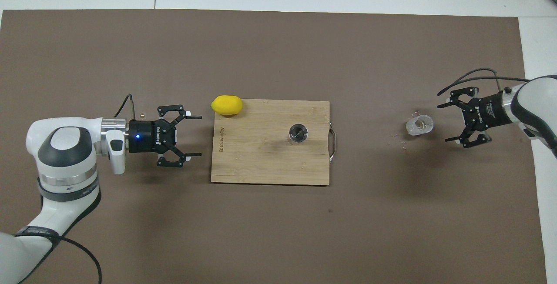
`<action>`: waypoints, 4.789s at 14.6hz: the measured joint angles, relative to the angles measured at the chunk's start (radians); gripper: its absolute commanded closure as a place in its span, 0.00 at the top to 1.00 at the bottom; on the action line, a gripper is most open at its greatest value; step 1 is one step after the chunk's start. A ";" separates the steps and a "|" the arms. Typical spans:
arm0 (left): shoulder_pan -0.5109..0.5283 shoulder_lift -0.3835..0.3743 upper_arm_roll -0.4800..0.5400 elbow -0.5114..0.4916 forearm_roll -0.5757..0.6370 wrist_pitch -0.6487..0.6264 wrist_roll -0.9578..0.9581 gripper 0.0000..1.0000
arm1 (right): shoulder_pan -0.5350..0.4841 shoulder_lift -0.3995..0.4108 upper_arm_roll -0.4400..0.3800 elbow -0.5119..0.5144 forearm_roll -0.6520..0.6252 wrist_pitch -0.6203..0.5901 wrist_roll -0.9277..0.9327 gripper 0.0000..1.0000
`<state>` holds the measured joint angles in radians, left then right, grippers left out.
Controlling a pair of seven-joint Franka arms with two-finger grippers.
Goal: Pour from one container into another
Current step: 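Grasp the clear glass with the right gripper while the left gripper retracts, then carry the clear glass with the right gripper above the metal cup, then tilt the clear glass with the right gripper over the metal cup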
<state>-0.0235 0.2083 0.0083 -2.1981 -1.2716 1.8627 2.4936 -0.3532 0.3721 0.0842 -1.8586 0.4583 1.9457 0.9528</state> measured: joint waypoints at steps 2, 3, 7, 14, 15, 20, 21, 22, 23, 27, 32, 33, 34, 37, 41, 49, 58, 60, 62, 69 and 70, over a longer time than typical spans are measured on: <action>0.078 -0.008 0.002 0.036 0.144 -0.066 -0.033 1.00 | -0.012 0.028 0.000 -0.001 0.017 0.000 -0.046 0.99; 0.115 -0.011 0.003 0.066 0.220 -0.094 -0.058 1.00 | -0.013 0.040 0.000 -0.001 0.040 0.001 -0.061 0.99; 0.211 -0.015 0.005 0.217 0.472 -0.208 -0.160 1.00 | -0.007 0.054 0.006 -0.006 0.096 0.030 -0.068 0.99; 0.238 -0.016 -0.006 0.420 0.723 -0.272 -0.330 1.00 | -0.002 0.053 0.012 -0.061 0.216 0.046 -0.118 0.83; 0.237 -0.017 -0.011 0.456 0.758 -0.286 -0.388 1.00 | -0.002 0.053 0.012 -0.063 0.223 0.046 -0.120 0.67; 0.236 -0.026 -0.018 0.565 0.810 -0.352 -0.688 1.00 | -0.002 0.045 0.013 -0.066 0.253 0.046 -0.122 0.00; 0.237 -0.026 -0.018 0.578 0.811 -0.358 -0.748 1.00 | -0.002 0.045 0.014 -0.066 0.255 0.046 -0.122 0.00; 0.237 -0.026 -0.017 0.594 0.812 -0.362 -0.801 1.00 | -0.002 0.044 0.014 -0.066 0.255 0.046 -0.122 0.00; 0.237 -0.027 -0.016 0.611 0.822 -0.363 -0.847 1.00 | -0.001 0.040 0.015 -0.066 0.256 0.046 -0.122 0.00; 0.230 -0.035 -0.024 0.688 0.935 -0.364 -1.173 1.00 | 0.041 -0.024 0.021 -0.067 0.263 0.045 -0.073 0.00; 0.168 -0.119 -0.036 0.703 1.036 -0.365 -1.645 1.00 | 0.203 -0.144 0.023 -0.081 0.263 0.050 0.152 0.00; 0.163 -0.125 -0.036 0.703 1.043 -0.365 -1.726 1.00 | 0.235 -0.158 0.023 -0.083 0.263 0.061 0.187 0.00; 0.161 -0.128 -0.036 0.702 1.047 -0.365 -1.798 1.00 | 0.267 -0.167 0.023 -0.084 0.263 0.080 0.221 0.00; 0.162 -0.131 -0.030 0.702 1.083 -0.366 -1.930 1.00 | 0.369 -0.171 0.022 -0.084 0.211 0.166 0.355 0.00; 0.164 -0.162 -0.022 0.679 1.112 -0.391 -2.088 1.00 | 0.475 -0.171 0.022 -0.065 0.093 0.227 0.555 0.00; 0.161 -0.187 -0.026 0.672 1.128 -0.391 -2.319 1.00 | 0.642 -0.150 0.022 0.027 -0.263 0.238 0.903 0.00; 0.069 -0.204 -0.038 0.675 1.262 -0.384 -2.431 1.00 | 0.743 -0.147 0.022 0.034 -0.503 0.229 0.915 0.00; 0.066 -0.204 -0.035 0.675 1.265 -0.383 -2.434 1.00 | 0.758 -0.147 0.022 0.037 -0.563 0.208 0.915 0.00; 0.069 -0.204 -0.026 0.675 1.265 -0.383 -2.434 1.00 | 0.769 -0.147 0.023 0.041 -0.619 0.189 0.915 0.00; 0.072 -0.205 -0.019 0.703 1.253 -0.382 -2.462 1.00 | 0.808 -0.148 0.024 0.060 -0.714 0.139 0.915 0.00; 0.072 -0.204 -0.020 0.703 1.253 -0.382 -2.469 1.00 | 0.810 -0.148 0.024 0.061 -0.728 0.138 0.915 0.00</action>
<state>0.0485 0.0038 -0.0114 -1.4948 -0.0187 1.4803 0.0247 0.4570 0.2243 0.1080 -1.7974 -0.2694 2.0839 1.8676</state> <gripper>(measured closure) 0.000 0.498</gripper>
